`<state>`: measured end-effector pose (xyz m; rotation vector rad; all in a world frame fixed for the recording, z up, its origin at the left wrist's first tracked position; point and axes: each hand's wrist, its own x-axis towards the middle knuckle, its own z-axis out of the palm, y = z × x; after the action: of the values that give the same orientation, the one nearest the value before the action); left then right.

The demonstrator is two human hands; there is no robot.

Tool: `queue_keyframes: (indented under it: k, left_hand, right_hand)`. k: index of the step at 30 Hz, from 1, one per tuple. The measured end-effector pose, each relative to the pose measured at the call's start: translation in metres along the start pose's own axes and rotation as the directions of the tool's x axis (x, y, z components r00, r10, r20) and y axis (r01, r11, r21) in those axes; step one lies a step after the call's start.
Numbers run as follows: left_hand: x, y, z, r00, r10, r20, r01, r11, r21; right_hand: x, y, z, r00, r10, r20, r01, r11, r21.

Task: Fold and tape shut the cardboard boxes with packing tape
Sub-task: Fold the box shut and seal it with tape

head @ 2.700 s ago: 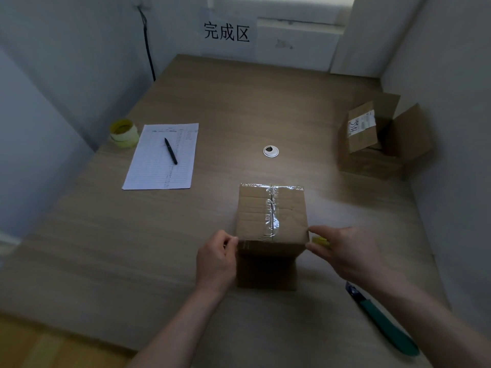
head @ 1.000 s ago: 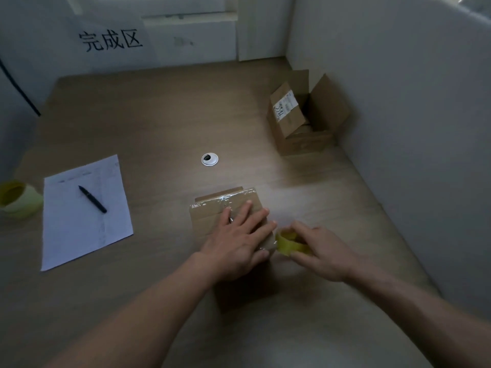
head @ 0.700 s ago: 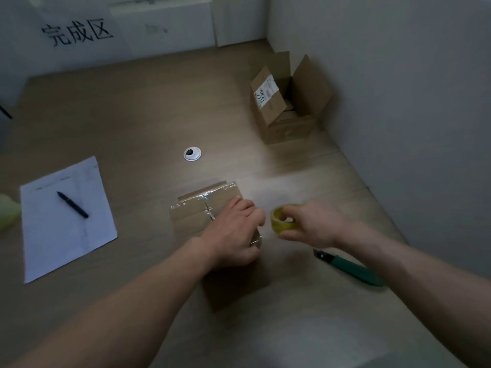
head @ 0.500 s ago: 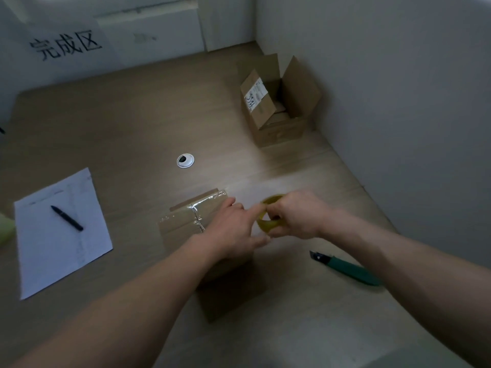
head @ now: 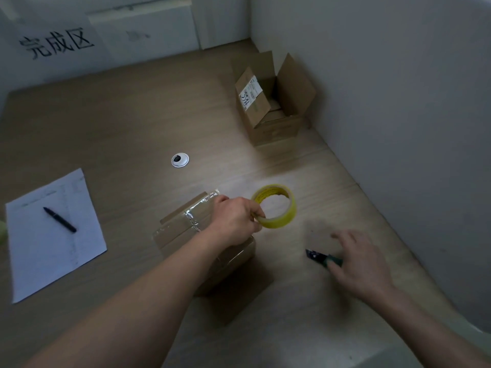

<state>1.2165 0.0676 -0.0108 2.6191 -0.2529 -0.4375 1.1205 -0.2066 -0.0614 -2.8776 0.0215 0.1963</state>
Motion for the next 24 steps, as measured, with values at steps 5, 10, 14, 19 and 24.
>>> queue_keyframes:
  k: [5, 10, 14, 19, 24]
  left_hand:
    - [0.004, 0.001, -0.004, 0.999, -0.039, 0.014, 0.04, 0.997, -0.06]
    - [0.005, 0.002, -0.007, 0.998, -0.054, 0.031, 0.056, 0.994, -0.093]
    - [0.006, 0.002, -0.007, 0.998, -0.053, 0.029, 0.055, 0.994, -0.091]
    - [0.005, 0.002, -0.009, 0.998, -0.052, 0.033, 0.056, 0.992, -0.114]
    - [0.003, 0.003, -0.01, 0.999, -0.041, 0.032, 0.044, 0.994, -0.098]
  right_hand:
    - [-0.034, 0.018, 0.028, 0.981, 0.136, 0.137, -0.116, 0.983, -0.142]
    - [-0.036, -0.014, 0.019, 0.999, 0.015, 0.03, -0.024, 0.949, 0.316]
    - [-0.029, -0.052, 0.002, 0.976, -0.209, -0.064, 0.217, 0.895, 0.389]
    - [-0.021, -0.067, 0.0, 0.969, -0.242, -0.055, 0.244, 0.889, 0.389]
    - [-0.021, -0.067, 0.005, 0.964, -0.265, -0.036, 0.26, 0.899, 0.353]
